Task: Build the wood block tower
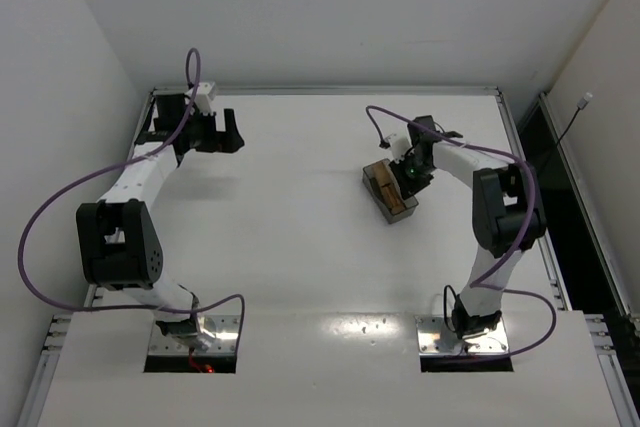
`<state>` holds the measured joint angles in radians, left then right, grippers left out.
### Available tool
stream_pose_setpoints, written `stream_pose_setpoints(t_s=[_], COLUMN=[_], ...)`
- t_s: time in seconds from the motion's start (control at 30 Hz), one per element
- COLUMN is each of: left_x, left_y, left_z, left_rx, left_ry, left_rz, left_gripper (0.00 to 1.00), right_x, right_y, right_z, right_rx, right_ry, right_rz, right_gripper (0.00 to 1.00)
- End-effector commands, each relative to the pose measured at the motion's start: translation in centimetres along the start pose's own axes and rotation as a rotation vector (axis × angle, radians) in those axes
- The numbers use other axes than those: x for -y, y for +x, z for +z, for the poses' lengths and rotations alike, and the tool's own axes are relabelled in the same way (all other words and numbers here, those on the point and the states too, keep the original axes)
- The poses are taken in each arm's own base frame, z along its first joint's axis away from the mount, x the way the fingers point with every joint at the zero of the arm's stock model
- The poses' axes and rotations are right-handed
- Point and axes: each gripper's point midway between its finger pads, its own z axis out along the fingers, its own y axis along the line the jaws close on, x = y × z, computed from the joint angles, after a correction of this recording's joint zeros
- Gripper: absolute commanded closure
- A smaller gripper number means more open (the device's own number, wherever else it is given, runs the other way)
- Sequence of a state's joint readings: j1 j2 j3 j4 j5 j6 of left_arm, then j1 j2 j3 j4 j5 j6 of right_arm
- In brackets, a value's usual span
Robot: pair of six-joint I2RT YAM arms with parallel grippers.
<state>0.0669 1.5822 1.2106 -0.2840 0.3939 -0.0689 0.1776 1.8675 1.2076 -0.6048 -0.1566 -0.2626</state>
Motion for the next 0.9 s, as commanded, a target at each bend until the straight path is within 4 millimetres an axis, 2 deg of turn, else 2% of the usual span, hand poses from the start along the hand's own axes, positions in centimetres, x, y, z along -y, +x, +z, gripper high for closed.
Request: stream_pose_setpoints(t_s=[0.0, 0.03, 0.13, 0.27, 0.3, 0.33, 0.37, 0.4, 0.43, 0.47, 0.5, 0.53, 0.57, 0.6, 0.67, 0.7, 0.73, 0.8, 0.87], left_x=[0.1, -0.1, -0.3, -0.5, -0.5, -0.5, -0.5, -0.6, -0.6, -0.8, -1.2, -2.0, -1.9, -2.6, -3.8, -3.9, -4.6, -5.5, -6.2], left_y=[-2.8, -2.8, -2.8, -2.0, -2.0, -2.0, -2.0, -2.0, -2.0, -2.0, -2.0, -2.3, -2.3, -2.3, -2.7, -2.9, -2.6, -2.8, -2.2], left_z=[-0.5, -0.5, -0.5, -0.4, -0.4, -0.4, -0.4, -0.4, -0.4, -0.4, -0.4, -0.5, -0.5, -0.7, -1.3, -1.4, -1.7, -2.1, -2.1], left_rx=[0.071, 0.071, 0.071, 0.054, 0.054, 0.054, 0.054, 0.054, 0.054, 0.055, 0.056, 0.071, 0.072, 0.077, 0.089, 0.091, 0.084, 0.076, 0.057], left_ry=[0.007, -0.002, -0.012, -0.023, -0.023, -0.023, -0.023, -0.032, -0.032, -0.049, -0.072, -0.105, -0.105, -0.124, -0.157, -0.169, -0.183, -0.202, -0.214], left_rz=[0.008, 0.008, 0.008, 0.0, -0.009, -0.009, -0.009, -0.02, -0.02, -0.046, -0.061, -0.096, -0.113, -0.139, -0.198, -0.211, -0.224, -0.243, -0.26], left_gripper=[0.0, 0.0, 0.0, 0.0, 0.0, 0.0, 0.0, 0.0, 0.0, 0.0, 0.0, 0.0, 0.0, 0.0, 0.0, 0.0, 0.0, 0.0, 0.0], right_x=[0.1, 0.2, -0.6, -0.6, -0.2, 0.1, 1.0, 0.4, 0.7, 1.5, 0.8, 1.5, 1.6, 0.7, 0.8, -0.5, -0.4, -1.5, -3.3], right_y=[-0.4, -0.8, -1.7, -3.6, -4.2, -5.7, -6.0, -6.4, -8.0, -7.9, -8.8, -9.4, -10.1, -10.7, -12.0, -12.6, -13.6, -13.7, -14.5], right_z=[-0.3, -0.4, -0.7, -2.1, -2.6, -3.8, -4.5, -4.7, -6.2, -6.6, -6.9, -7.5, -7.8, -8.0, -9.1, -9.3, -9.9, -10.2, -10.8], right_rx=[-0.017, -0.009, 0.012, 0.072, 0.091, 0.155, 0.172, 0.19, 0.263, 0.264, 0.289, 0.307, 0.321, 0.338, 0.378, 0.397, 0.432, 0.435, 0.474], right_ry=[0.001, 0.005, -0.055, -0.053, -0.017, 0.027, 0.089, 0.113, 0.17, 0.25, 0.284, 0.366, 0.403, 0.424, 0.512, 0.528, 0.604, 0.686, 0.805], right_rz=[-0.002, -0.003, -0.011, -0.015, -0.029, -0.043, -0.046, -0.074, -0.095, -0.107, -0.136, -0.152, -0.174, -0.196, -0.232, -0.271, -0.281, -0.377, -0.465], right_gripper=[0.95, 1.0, 1.0, 1.0, 1.0, 1.0, 1.0, 1.0, 1.0, 1.0, 1.0, 1.0, 1.0, 1.0, 1.0, 1.0, 1.0, 1.0, 1.0])
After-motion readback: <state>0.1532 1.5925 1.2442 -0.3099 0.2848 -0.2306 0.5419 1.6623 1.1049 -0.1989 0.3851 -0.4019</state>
